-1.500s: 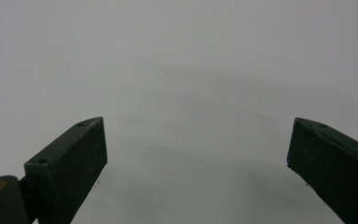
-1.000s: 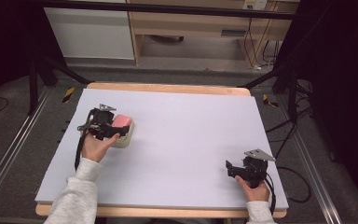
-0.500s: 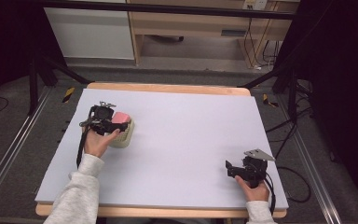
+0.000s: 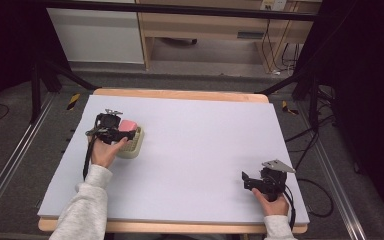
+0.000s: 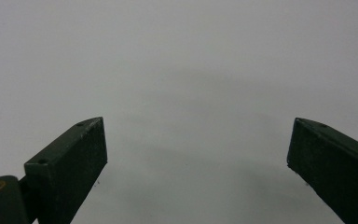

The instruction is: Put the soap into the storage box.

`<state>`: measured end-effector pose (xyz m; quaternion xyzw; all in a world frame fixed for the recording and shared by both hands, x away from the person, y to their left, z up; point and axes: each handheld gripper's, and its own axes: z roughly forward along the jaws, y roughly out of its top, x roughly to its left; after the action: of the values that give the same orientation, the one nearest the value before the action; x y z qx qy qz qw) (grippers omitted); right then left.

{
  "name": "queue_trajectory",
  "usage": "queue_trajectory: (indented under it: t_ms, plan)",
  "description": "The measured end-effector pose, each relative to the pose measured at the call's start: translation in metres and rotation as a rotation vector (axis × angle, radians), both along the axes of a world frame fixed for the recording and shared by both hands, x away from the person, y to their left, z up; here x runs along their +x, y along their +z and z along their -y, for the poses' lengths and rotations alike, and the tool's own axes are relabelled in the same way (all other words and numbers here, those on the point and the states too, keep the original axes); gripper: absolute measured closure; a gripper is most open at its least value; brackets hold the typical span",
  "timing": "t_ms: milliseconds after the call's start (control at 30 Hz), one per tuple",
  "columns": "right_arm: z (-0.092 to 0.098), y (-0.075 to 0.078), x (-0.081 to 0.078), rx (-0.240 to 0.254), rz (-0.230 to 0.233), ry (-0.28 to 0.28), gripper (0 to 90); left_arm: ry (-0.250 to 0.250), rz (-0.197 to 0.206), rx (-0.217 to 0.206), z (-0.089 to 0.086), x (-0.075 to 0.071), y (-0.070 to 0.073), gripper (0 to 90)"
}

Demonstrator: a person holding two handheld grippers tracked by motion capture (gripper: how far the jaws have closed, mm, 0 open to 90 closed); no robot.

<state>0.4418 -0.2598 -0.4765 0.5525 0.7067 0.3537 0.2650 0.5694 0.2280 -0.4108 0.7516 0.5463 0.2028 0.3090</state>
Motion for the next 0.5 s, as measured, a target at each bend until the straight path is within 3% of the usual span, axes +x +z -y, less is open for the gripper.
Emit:
queue_trajectory:
  t_ms: [500]
  plan:
    - [-0.003, -0.002, 0.002, -0.006, -0.009, 0.007, 5.1, 0.013, -0.037, 0.007, 0.002, 0.006, -0.022, 37.2]
